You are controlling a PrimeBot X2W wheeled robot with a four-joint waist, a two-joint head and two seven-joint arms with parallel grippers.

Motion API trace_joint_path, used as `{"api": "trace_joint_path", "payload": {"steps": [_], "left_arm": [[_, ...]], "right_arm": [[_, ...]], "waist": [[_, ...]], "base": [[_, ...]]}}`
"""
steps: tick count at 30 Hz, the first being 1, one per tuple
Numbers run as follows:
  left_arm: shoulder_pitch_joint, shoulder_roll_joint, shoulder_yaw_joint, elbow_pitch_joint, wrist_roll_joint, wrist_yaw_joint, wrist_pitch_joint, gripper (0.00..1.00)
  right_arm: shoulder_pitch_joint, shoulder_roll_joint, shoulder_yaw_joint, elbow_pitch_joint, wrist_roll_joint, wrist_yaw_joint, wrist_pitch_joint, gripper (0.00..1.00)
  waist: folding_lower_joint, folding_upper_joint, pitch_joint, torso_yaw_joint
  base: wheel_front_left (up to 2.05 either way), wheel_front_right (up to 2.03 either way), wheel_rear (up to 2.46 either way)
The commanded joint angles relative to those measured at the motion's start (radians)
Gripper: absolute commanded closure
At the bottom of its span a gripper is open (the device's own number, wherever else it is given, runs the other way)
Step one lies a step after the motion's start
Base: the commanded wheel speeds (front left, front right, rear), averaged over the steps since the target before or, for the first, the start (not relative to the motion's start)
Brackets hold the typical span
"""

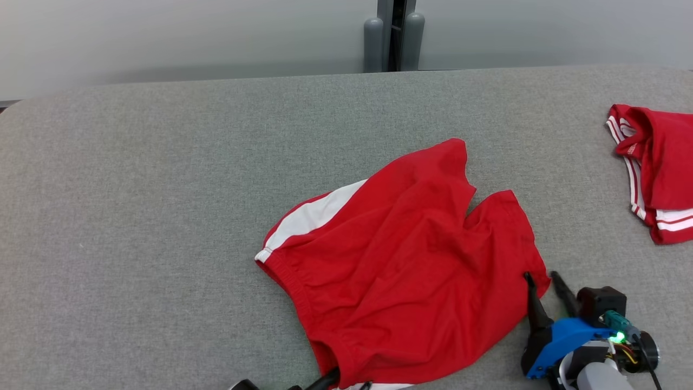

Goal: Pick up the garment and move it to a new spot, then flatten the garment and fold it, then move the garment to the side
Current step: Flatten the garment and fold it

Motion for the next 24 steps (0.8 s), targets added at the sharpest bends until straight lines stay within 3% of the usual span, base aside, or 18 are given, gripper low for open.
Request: {"api": "trace_joint_path", "payload": {"steps": [1, 15, 24], "left_arm": [[-0.014, 0.001, 0.002, 0.008, -0.009, -0.004, -0.005, 1.00], [-0.068, 0.015, 0.123, -0.100, 0.012, -0.004, -0.005, 1.00], [-0.385, 0.077, 0.254, -0.173, 0.060, -0.002, -0.005, 1.00]], "right_arm": [[0.003, 0.010, 0.036, 0.014, 0.024, 0.002, 0.009, 1.00], [0.001, -0.030, 0.098, -0.182, 0.117, 0.001, 0.005, 1.00], [-0.275, -0.051, 0.155, -0.254, 0.150, 0.001, 0.025, 1.00]], "waist": [[0.0000, 0.0000, -0.002, -0.002], [0.0000, 0.0000, -0.005, -0.006], [0.0000, 0.0000, 0.083, -0.018]], "base": [[0.00, 0.00, 0.00], [0.00, 0.00, 0.00], [0.00, 0.00, 0.00]]}}
